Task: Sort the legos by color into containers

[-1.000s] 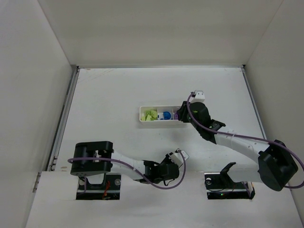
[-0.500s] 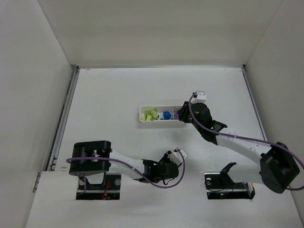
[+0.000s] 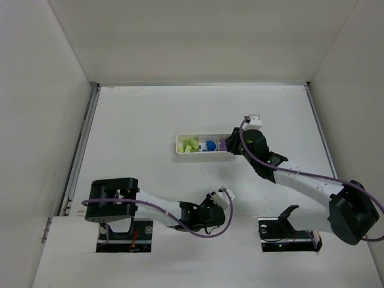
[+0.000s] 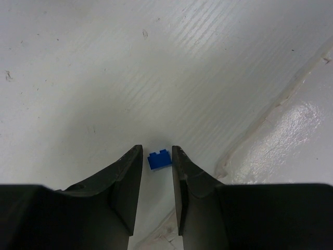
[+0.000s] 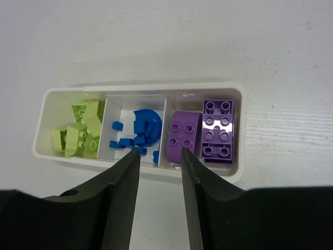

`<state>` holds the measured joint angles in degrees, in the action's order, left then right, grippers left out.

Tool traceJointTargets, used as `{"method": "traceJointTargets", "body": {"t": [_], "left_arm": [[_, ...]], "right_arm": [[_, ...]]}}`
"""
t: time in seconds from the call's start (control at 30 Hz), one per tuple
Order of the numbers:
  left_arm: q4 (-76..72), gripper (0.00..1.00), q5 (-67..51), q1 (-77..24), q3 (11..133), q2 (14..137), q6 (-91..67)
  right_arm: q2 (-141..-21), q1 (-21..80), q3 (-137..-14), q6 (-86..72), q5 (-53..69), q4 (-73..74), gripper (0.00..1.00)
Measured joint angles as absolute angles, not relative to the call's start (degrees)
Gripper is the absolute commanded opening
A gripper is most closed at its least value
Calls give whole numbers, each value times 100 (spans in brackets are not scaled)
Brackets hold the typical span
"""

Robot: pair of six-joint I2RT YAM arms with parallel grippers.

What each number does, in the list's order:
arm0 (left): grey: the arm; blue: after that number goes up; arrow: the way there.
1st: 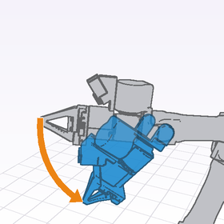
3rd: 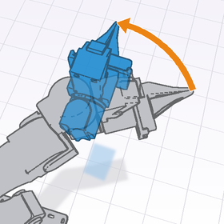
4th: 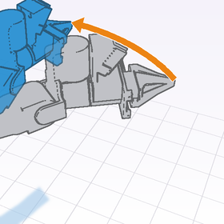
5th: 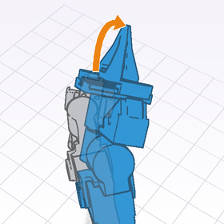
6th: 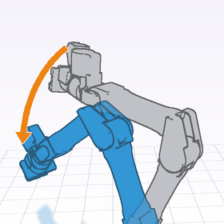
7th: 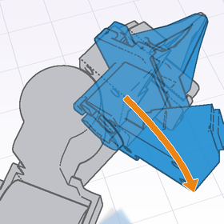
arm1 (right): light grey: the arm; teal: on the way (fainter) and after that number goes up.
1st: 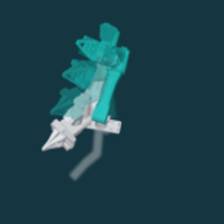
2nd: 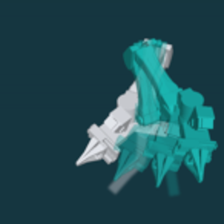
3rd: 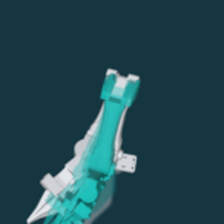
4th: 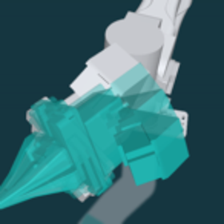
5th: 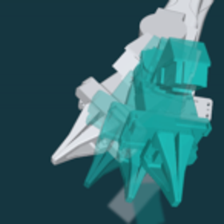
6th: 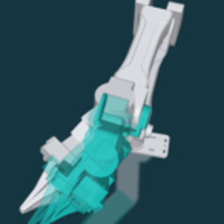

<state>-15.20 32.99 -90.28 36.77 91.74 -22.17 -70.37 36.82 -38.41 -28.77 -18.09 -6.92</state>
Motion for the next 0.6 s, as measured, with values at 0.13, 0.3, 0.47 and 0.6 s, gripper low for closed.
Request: {"method": "traceJointTargets", "body": {"t": [0.13,0.3,0.47,0.6], "left_arm": [[-1496,19,3304,-9043,3677,9172,-2237],[-1481,16,3326,-9052,3680,9166,-2235],[-1166,16,3321,-8978,3660,8941,-2191],[-1044,15,3317,-8637,3599,8388,-2130]], "right_arm": [[-6938,3682,-3839,-2877,-1806,-692,43],[-6799,3682,-3837,-2877,-1800,-692,43],[-6536,3680,-3693,-2902,-1809,-687,49],[-6086,3629,-3522,-2993,-1916,-692,54]]}}
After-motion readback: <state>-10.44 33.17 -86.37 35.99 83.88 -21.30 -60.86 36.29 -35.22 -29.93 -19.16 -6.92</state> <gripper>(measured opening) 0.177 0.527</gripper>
